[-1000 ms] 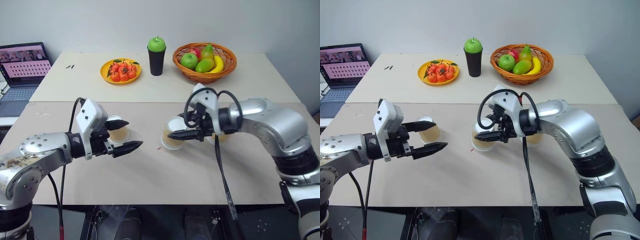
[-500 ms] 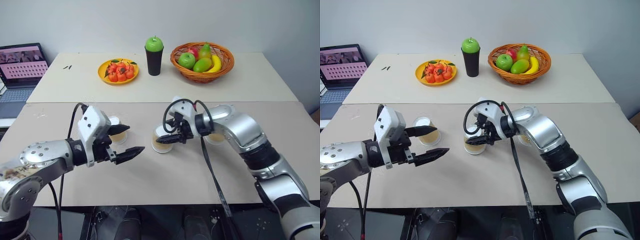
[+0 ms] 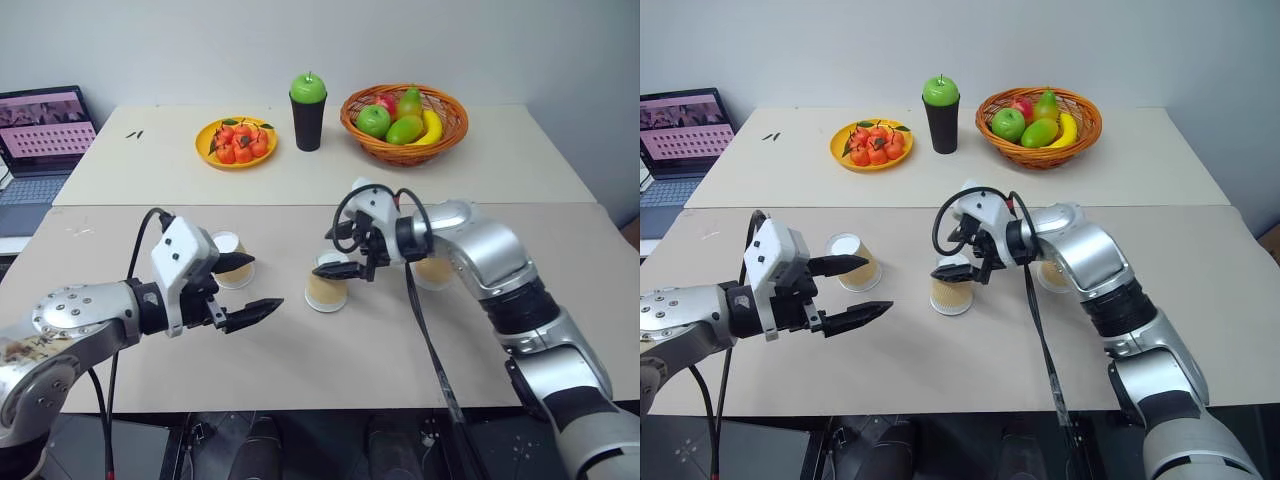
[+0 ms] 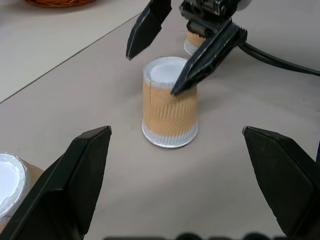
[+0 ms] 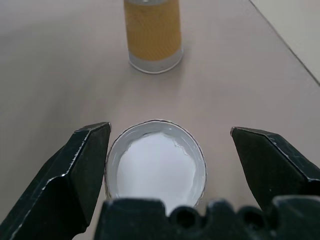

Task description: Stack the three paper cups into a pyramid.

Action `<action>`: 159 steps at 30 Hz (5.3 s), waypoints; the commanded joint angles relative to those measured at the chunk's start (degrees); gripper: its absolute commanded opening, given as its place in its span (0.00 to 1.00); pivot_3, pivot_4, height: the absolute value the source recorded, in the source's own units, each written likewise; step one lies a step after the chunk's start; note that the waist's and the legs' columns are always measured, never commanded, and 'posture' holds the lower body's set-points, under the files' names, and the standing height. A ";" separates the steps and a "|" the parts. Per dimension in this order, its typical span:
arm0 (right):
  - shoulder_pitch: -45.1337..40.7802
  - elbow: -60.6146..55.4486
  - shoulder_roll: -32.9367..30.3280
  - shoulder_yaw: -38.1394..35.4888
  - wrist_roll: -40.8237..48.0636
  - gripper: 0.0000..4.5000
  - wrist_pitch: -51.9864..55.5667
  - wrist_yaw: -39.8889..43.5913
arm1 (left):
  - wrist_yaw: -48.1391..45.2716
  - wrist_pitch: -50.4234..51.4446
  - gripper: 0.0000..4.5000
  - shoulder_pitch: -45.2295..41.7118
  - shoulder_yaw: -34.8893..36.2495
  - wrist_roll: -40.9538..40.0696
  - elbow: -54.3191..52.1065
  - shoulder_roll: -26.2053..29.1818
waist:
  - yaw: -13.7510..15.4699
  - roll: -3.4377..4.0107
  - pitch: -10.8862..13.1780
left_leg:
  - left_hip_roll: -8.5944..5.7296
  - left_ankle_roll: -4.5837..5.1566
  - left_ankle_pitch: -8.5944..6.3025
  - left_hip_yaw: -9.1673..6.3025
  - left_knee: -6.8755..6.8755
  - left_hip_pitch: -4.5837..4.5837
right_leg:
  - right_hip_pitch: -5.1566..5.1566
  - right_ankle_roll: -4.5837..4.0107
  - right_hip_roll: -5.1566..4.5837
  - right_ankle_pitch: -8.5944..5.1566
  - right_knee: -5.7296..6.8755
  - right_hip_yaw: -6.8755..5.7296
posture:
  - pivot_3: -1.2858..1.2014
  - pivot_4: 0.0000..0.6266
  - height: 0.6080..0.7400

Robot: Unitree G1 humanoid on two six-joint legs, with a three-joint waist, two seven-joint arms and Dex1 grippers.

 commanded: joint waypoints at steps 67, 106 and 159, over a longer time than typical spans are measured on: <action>16.85 3.53 -14.54 -19.29 -0.76 0.61 -14.56 5.21 | -5.29 -3.05 1.00 -12.69 -9.15 2.39 6.74 -0.32 | -0.30 0.04 -0.01 | 0.05 -0.17 0.11 0.19 0.05 -0.01 | -0.17 -0.01 0.08 0.08 0.09 0.32 | 0.52 0.24 0.99; 17.14 -3.90 -2.88 -5.97 -2.93 0.61 -15.68 5.85 | -4.84 -4.76 1.00 -15.72 -11.56 7.97 9.90 -4.02 | -0.42 0.02 -0.02 | 0.06 -0.29 0.18 0.15 0.04 0.02 | -0.15 0.01 0.11 0.10 0.14 0.33 | 0.52 0.24 0.99; 10.51 -3.08 -26.60 -22.47 15.00 0.99 -1.98 20.71 | 0.20 -24.27 1.00 20.72 8.20 21.61 12.84 -17.02 | 0.31 0.03 -0.02 | 0.08 -0.36 0.22 0.19 0.01 -0.03 | -0.22 -0.08 0.12 0.15 0.09 0.37 | 0.52 0.24 0.99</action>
